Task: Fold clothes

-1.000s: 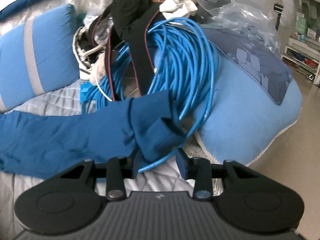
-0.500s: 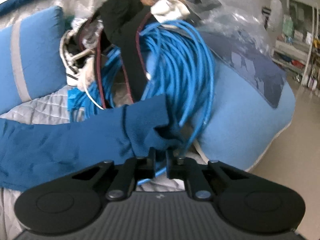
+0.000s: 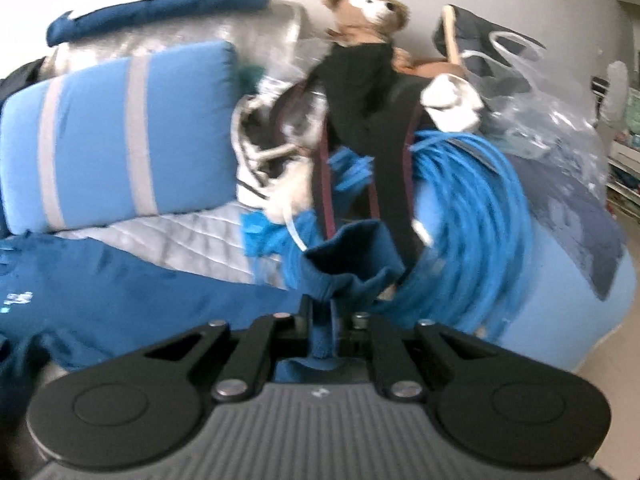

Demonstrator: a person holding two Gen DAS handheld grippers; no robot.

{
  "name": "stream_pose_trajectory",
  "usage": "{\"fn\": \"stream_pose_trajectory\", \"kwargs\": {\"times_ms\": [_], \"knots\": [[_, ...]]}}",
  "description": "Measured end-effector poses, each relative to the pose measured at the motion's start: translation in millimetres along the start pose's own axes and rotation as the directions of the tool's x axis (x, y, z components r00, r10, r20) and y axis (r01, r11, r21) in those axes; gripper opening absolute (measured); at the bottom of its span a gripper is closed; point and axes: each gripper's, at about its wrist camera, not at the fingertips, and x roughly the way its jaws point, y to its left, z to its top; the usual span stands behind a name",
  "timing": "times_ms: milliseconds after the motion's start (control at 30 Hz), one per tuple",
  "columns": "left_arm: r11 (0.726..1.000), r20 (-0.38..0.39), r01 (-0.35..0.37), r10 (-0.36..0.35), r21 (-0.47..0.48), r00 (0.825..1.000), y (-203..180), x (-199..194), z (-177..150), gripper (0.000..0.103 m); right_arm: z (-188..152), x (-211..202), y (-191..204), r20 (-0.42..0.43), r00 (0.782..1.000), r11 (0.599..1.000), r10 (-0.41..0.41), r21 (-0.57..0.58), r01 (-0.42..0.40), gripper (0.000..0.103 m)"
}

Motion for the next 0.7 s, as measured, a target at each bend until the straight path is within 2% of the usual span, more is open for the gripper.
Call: {"fn": "stream_pose_trajectory", "kwargs": {"times_ms": [367, 700], "knots": [[1.000, -0.008, 0.005, -0.005, 0.004, 1.000, -1, 1, -1, 0.085, 12, 3, 75, -0.006, 0.987, 0.979, 0.158, -0.130, -0.158, 0.008], [1.000, -0.024, 0.005, -0.005, 0.000, 1.000, 0, 4, -1, 0.085, 4, 21, 139, -0.044, 0.965, 0.947, 0.257, -0.189, -0.261, 0.008]]}}
